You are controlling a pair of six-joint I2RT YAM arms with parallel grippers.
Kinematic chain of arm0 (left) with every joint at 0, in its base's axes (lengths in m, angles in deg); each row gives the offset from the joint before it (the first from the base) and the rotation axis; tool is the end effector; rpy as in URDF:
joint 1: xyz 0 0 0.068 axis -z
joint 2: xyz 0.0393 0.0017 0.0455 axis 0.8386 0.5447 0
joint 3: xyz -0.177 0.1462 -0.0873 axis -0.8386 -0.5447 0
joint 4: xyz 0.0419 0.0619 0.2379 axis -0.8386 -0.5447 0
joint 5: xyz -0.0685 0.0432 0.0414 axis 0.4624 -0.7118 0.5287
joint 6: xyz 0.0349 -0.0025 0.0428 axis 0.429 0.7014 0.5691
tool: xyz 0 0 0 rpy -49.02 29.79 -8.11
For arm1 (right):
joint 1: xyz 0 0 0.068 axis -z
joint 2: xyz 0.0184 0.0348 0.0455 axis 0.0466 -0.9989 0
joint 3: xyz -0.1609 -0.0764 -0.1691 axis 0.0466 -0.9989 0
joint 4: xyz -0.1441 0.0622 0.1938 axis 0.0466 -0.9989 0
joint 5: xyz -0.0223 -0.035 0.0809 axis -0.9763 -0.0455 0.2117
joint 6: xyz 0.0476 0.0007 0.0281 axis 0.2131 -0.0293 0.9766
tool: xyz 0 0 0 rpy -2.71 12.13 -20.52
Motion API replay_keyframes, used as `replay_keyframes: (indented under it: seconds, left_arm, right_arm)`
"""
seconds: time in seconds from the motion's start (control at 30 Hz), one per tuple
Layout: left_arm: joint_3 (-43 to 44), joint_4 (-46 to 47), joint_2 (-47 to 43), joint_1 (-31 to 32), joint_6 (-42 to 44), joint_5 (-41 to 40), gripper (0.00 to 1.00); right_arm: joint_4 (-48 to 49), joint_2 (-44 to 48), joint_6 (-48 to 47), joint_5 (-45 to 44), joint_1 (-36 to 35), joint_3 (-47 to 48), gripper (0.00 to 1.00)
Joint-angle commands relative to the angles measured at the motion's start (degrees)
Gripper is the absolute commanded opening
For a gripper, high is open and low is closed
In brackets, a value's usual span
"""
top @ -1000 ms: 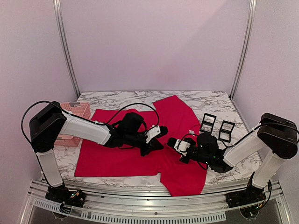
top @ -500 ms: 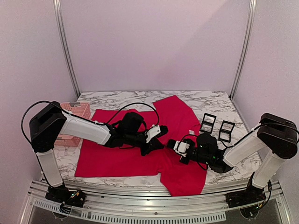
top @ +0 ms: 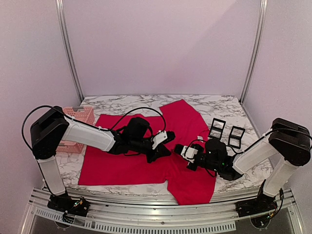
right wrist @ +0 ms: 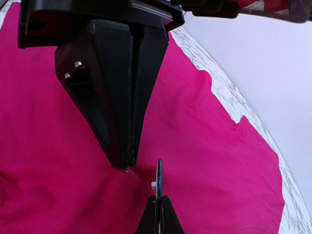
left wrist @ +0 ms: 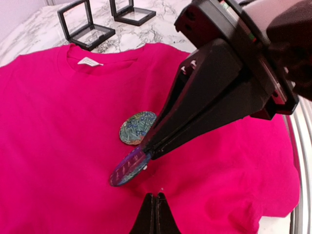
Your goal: Pin the brooch onto the clothing
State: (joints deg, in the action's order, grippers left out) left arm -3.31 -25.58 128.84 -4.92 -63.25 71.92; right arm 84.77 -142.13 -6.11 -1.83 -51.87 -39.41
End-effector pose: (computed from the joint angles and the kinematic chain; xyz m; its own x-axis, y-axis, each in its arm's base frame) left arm 0.2173 -0.3037 0.1373 -0.1266 0.5205 -0.8444 0.9829 0.1808 -0.0359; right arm 0.1687 0.2322 0.1140 0.2068 -0.5372 -0.8177 -0.7689 0.4276 -0.4754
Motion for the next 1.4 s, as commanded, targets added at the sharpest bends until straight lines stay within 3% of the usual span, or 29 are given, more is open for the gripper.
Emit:
replay_keyframes:
  seconds: [0.0,0.63,1.07,1.37]
  left_arm:
    - [-1.24,0.29,-2.84,0.97,0.91,1.45,0.00]
    - [-0.09,1.83,-1.49,0.49,-0.41,-0.74,0.00]
    - [0.22,2.62,-1.05,0.48,-1.02,-1.00,0.00]
    - [-0.56,5.83,-0.47,0.44,-2.13,-1.21,0.00]
  right_arm:
    - [1.08,-0.52,0.73,-0.89,-0.25,1.51,0.00]
    - [0.76,4.23,2.61,7.58,-0.47,-2.45,0.00]
    - [5.19,6.25,11.72,14.86,-0.21,-3.62,0.00]
    - [8.98,8.11,20.48,25.74,4.39,-5.47,0.00]
